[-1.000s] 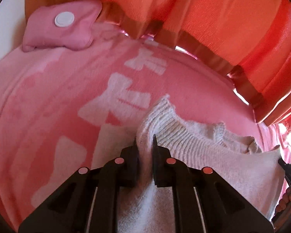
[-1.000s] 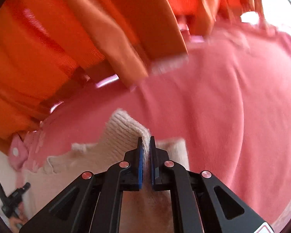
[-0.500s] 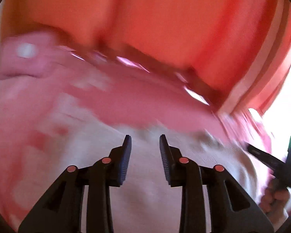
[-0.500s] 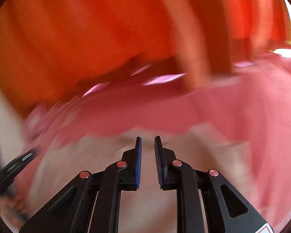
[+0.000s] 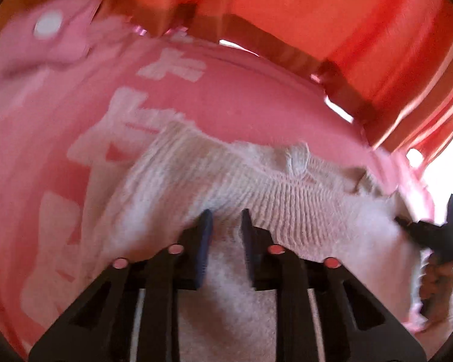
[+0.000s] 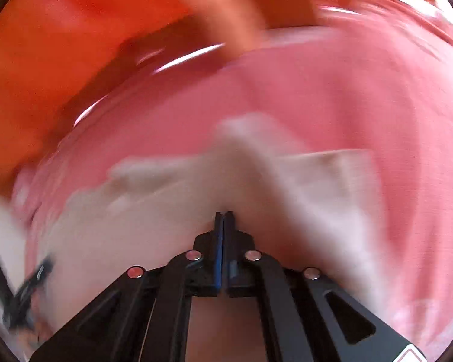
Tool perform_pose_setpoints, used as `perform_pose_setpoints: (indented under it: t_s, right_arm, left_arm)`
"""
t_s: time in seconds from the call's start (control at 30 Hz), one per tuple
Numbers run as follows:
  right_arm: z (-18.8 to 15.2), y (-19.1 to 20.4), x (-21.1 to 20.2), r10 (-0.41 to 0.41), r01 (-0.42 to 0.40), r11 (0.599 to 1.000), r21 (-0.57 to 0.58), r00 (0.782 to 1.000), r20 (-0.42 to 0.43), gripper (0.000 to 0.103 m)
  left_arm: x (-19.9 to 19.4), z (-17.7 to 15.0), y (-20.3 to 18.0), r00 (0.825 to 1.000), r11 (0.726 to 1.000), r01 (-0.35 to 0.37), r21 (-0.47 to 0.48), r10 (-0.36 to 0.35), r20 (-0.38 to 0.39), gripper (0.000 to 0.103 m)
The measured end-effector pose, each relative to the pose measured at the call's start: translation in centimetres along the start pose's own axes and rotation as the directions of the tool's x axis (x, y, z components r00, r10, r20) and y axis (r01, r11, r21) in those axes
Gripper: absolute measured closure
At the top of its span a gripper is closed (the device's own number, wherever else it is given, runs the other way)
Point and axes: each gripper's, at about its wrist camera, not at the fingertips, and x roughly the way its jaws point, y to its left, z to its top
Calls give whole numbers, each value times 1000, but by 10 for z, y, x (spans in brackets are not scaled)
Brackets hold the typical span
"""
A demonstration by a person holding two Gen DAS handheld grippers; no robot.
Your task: Fold small clothes
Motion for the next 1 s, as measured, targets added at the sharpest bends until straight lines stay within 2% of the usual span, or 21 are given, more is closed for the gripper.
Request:
perform_pose_setpoints:
  t_s: [0.07,0.1,0.13,0.17,0.2,0.23,0.27,0.33,0.4,0.43,0.47,0.5,0.53,0.6,0.67,0.7,0.73,0.77,0.87,0.93,1.0]
  right_arm:
    - [4,-6,-13,-27,26,999,26,998,52,103]
    - [5,-5,-19,-19,17,1000,20,997,74,101]
    - [6,-3,-24,-11,9,1000,13,995,101,93]
    - [8,1,-27,-19,19,1000,1,991,134,82]
    - [14,-3,-28,-37,39,999,-9,988,151,71]
    - [17,-2,-22,-54,58,998,-19,986,158,48]
    - [18,1,-16,-56,62,997,-38,987,151,43]
    - [19,6,-4,-56,66,994,-84,992,115,43]
    - [21,10,9,-96,108,985,-131,991,94,45]
    - [20,11,13,-99,111,983,-147,991,89,64]
    - [19,13,13,-63,75,985,-158,995,80,97]
    - [17,14,9,-42,55,987,-151,995,89,94]
    - [17,16,-2,-20,37,989,-143,992,121,95]
    - [19,20,-32,55,-23,988,-150,975,215,95]
    - [22,12,-38,51,-21,992,-126,968,245,95]
    - [23,6,-27,13,9,994,-105,977,213,95]
    - [22,-5,-2,-61,72,994,-81,990,124,95]
    - [20,-11,14,-93,98,993,-69,994,65,96]
    - [21,-9,3,-77,84,994,-70,993,91,95]
    - [21,-5,-14,-29,36,998,-54,992,122,92]
    - [21,-2,-21,-68,74,996,-42,988,138,88]
  left_arm:
    - [-7,1,5,1000,999,13,-49,-11,29,86]
    - [-14,3,2,998,999,-11,-43,14,62,83]
    - [-17,5,-2,995,999,-39,-31,41,85,68]
    - [-20,6,-5,991,997,-77,-18,79,111,49]
    - [-22,9,-8,982,992,-127,-15,128,137,42]
    - [-21,10,-8,977,988,-154,-21,155,147,36]
    - [-19,12,-7,975,985,-168,-29,170,145,36]
    - [-8,17,2,970,977,-203,-65,210,120,36]
    - [1,20,10,967,970,-230,-86,237,93,36]
    - [5,21,12,966,968,-234,-92,242,87,41]
    - [6,21,13,965,967,-238,-91,246,95,56]
    - [5,22,12,967,971,-224,-86,232,108,69]
    - [2,23,10,971,976,-198,-86,207,120,92]
    - [-8,23,8,970,981,-169,-97,183,160,92]
    - [-11,26,4,962,980,-188,-71,198,187,92]
    - [-6,27,4,960,977,-204,-66,213,181,92]
    - [1,26,7,961,973,-221,-68,229,157,92]
    - [11,25,16,964,969,-230,-90,239,113,92]
    - [14,25,21,966,969,-222,-111,234,108,92]
    - [10,26,17,963,968,-230,-100,241,118,91]
    - [10,26,14,955,959,-266,-94,276,107,87]
